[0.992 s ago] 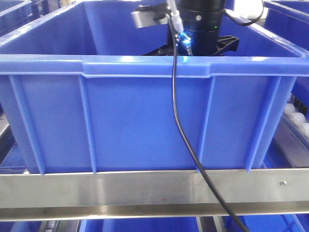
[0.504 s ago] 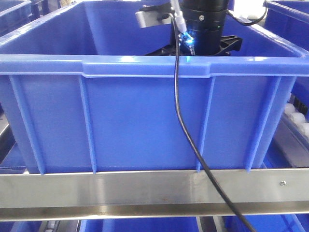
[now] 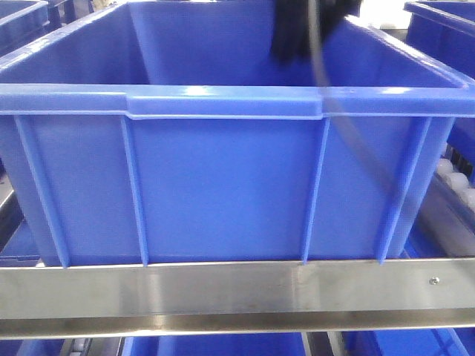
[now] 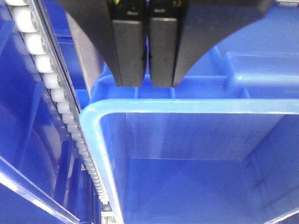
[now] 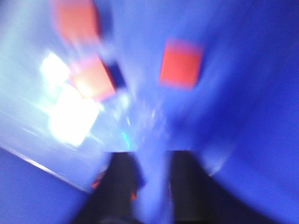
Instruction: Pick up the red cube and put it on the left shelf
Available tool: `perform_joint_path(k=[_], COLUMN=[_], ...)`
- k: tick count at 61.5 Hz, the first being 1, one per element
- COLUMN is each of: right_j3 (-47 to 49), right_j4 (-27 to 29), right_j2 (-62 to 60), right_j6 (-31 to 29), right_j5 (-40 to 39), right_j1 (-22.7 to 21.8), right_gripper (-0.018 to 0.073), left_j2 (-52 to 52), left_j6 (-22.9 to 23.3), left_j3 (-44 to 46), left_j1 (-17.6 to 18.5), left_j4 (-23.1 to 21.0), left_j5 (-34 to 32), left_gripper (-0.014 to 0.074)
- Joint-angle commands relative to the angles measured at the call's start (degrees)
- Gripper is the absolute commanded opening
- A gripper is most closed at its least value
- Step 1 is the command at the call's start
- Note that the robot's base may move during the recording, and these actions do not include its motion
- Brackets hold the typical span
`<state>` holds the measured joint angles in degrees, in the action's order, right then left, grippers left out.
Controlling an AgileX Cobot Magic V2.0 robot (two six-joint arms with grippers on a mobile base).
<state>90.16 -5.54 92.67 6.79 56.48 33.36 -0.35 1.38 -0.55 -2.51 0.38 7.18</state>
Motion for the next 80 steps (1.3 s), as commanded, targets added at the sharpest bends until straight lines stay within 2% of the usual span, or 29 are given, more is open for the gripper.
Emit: perform_joint_path(k=[1,20,29,45,56,70,80], right_j3=[2.3,-2.84,-12.34,-36.93,-49.95,-59.24,-60.61], right_j4=[-1.02,-1.4,-2.09,-2.09,-2.09,-2.09,-2.09], right_j2=[-6.87,-20.1,-28.6,-47.44,-60.56,-72.76,-75.24], right_j6=[-0.11,-0.11,-0.11,-0.11,-0.11,-0.11,-0.11], right_j5=[-2.92,-5.96,-12.39,-27.22,-35.06,-38.44,-37.79], right_j1=[-0.4,-0.4,-0.4,-0.4,-0.4,-0.4,-0.4], right_gripper=[0.0044,0.0049,0.0049,0.0049,0.0049,0.0049,0.0049], left_j2=[-0.96,-0.96,-0.96,-0.96,-0.96,-0.96,-0.96], left_j6=[0.05,0.05,0.05,0.05,0.05,0.05,0.05], left_j3=[-1.32,-1.32,-1.32,-1.32,-1.32,-1.32,-1.32], left_j1=[-0.12,-0.12,-0.12,-0.12,-0.12,-0.12,-0.12], left_j4=[-0.38,-0.38,-0.38,-0.38,-0.38,-0.38,-0.38], left_j5=[-4.92,-4.92,-4.92,-4.92,-4.92,-4.92,-4.92], left_gripper=[0.0102,0.0102,0.0102,0.0102,0.0102,0.0102,0.0102])
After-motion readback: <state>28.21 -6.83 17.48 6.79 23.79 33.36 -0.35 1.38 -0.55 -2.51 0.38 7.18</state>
